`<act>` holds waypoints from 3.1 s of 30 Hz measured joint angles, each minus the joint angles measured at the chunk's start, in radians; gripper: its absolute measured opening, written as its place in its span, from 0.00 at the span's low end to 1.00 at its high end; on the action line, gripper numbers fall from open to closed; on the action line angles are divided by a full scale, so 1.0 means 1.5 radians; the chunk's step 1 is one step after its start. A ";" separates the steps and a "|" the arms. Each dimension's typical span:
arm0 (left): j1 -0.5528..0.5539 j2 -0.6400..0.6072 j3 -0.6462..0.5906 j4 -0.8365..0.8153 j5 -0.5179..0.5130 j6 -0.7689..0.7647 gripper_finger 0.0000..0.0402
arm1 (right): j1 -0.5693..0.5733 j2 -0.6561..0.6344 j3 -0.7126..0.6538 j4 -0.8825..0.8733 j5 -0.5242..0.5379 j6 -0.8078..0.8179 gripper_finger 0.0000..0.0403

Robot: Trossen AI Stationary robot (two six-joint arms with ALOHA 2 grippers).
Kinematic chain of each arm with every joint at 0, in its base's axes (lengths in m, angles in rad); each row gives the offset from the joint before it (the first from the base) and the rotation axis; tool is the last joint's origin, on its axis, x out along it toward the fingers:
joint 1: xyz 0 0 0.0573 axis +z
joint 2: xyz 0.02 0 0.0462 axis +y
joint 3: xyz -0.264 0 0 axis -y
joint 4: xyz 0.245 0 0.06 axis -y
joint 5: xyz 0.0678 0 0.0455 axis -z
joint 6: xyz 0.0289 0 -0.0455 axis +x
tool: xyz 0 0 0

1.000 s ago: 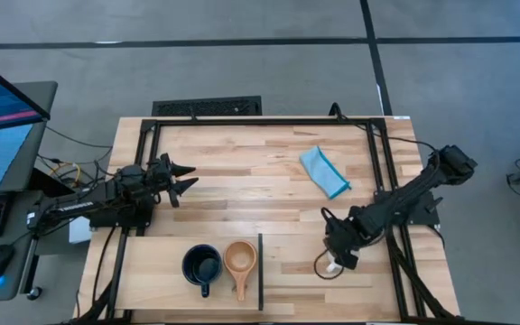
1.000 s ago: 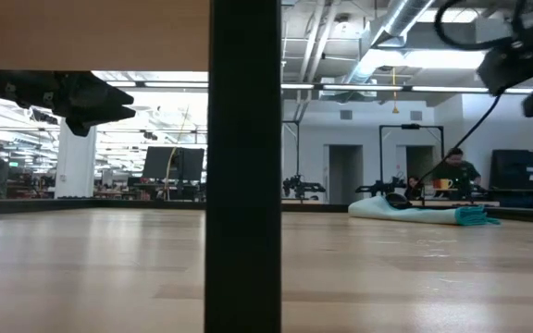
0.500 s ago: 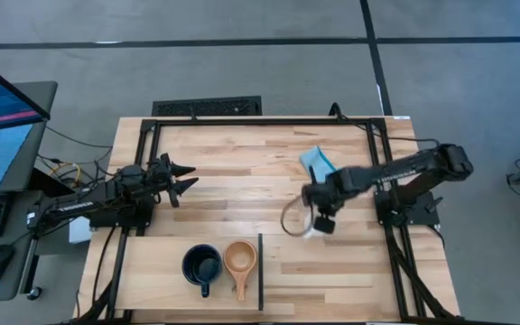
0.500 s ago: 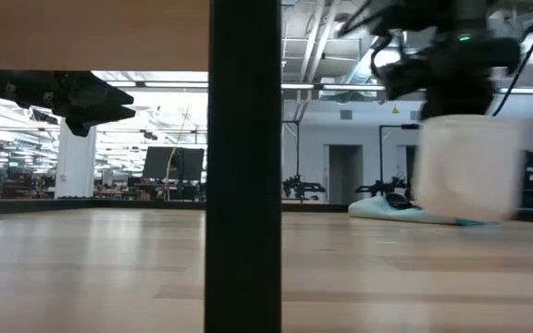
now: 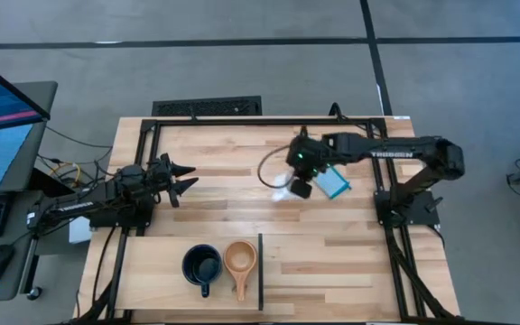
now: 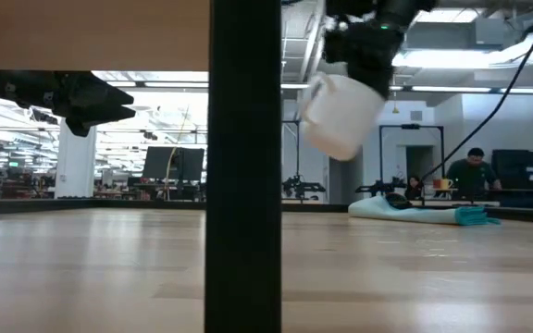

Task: Stack small to large cups/mugs on shelf
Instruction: Put the white mug on the shelf

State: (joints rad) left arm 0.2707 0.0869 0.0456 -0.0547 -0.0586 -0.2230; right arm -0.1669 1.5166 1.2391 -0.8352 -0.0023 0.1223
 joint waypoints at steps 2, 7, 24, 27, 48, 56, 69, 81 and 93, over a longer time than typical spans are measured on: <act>0.000 0.000 0.000 0.000 0.000 0.000 0.47 | -0.013 0.031 0.051 -0.014 0.000 -0.024 0.03; 0.000 0.000 0.000 -0.002 -0.002 0.000 0.47 | -0.030 0.150 0.210 -0.048 0.000 -0.096 0.03; 0.000 0.000 0.000 -0.005 0.001 0.012 0.47 | -0.062 0.459 0.663 -0.349 -0.033 -0.275 0.03; 0.000 0.000 0.000 -0.005 0.001 0.013 0.47 | -0.052 0.498 0.695 -0.386 -0.024 -0.314 0.03; 0.000 0.000 0.000 -0.005 0.000 0.024 0.47 | 0.017 0.575 0.702 -0.378 0.034 -0.401 0.03; 0.000 0.000 0.000 -0.005 0.000 0.024 0.47 | 0.020 0.574 0.664 -0.355 0.034 -0.390 0.03; 0.000 0.000 0.000 -0.005 0.000 0.024 0.47 | 0.019 0.575 0.662 -0.358 0.017 -0.371 0.07; 0.000 0.000 0.000 -0.005 0.000 0.024 0.47 | 0.019 0.575 0.662 -0.336 0.017 -0.369 0.03; 0.000 0.000 0.000 -0.005 0.000 0.024 0.47 | 0.019 0.575 0.662 -0.320 0.000 -0.354 0.15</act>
State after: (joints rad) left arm 0.2703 0.0871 0.0452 -0.0626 -0.0589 -0.1874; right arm -0.1383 2.3787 2.2326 -1.3152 -0.0029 -0.4084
